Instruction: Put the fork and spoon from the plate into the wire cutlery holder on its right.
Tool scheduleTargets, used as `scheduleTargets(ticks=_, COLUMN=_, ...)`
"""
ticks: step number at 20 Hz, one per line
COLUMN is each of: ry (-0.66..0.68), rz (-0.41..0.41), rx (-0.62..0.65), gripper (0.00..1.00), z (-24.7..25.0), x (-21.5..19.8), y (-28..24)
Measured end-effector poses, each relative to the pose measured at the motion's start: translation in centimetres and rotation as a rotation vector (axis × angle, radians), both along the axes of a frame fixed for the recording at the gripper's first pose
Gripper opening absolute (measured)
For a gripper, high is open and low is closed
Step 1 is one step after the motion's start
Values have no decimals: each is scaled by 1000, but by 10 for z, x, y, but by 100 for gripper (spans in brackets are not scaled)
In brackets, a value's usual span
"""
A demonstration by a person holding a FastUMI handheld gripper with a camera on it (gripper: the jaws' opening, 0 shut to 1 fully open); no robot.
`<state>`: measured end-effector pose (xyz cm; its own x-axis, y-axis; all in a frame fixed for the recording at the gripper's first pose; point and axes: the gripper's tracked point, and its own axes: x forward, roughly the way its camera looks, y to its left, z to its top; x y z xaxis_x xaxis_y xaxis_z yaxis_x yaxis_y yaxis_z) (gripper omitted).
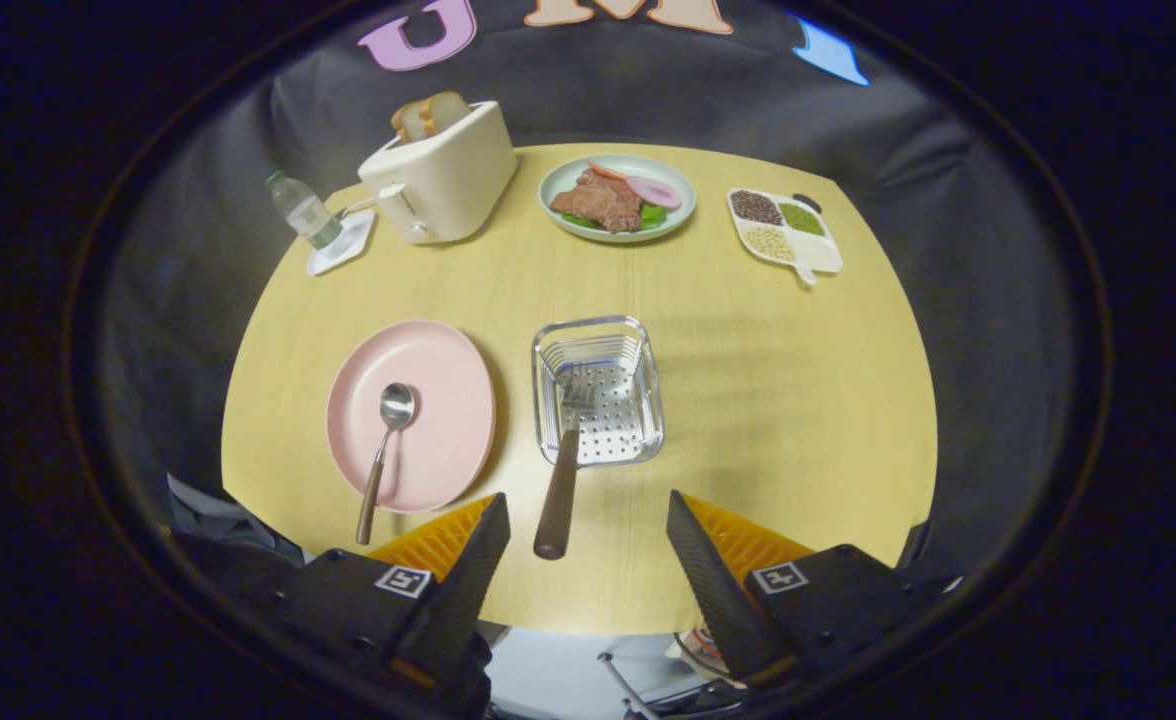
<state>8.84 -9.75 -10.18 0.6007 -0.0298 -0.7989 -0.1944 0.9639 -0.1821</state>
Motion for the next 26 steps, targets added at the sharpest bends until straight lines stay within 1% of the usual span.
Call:
scheduleTargets(ticks=6, ry=-246, rz=-112, rx=114, gripper=99, z=31, x=-6, y=6)
scheduleTargets(ticks=10, ry=-408, rz=-157, rx=202, gripper=99, z=40, x=-23, y=23)
scheduleTargets(ticks=13, ry=-535, rz=-180, rx=183, gripper=99, z=42, x=-36, y=28)
scheduleTargets(ticks=15, ry=-602, rz=-177, rx=165, gripper=98, z=41, x=-46, y=39)
scheduleTargets(ticks=17, ry=-645, rz=-160, rx=131, gripper=98, z=36, x=-56, y=53)
scheduleTargets(ticks=20, ry=-668, rz=-117, rx=103, gripper=98, z=24, x=-68, y=79)
scheduleTargets(ticks=26, ry=-621, rz=-93, rx=170, gripper=99, z=-15, x=-76, y=132)
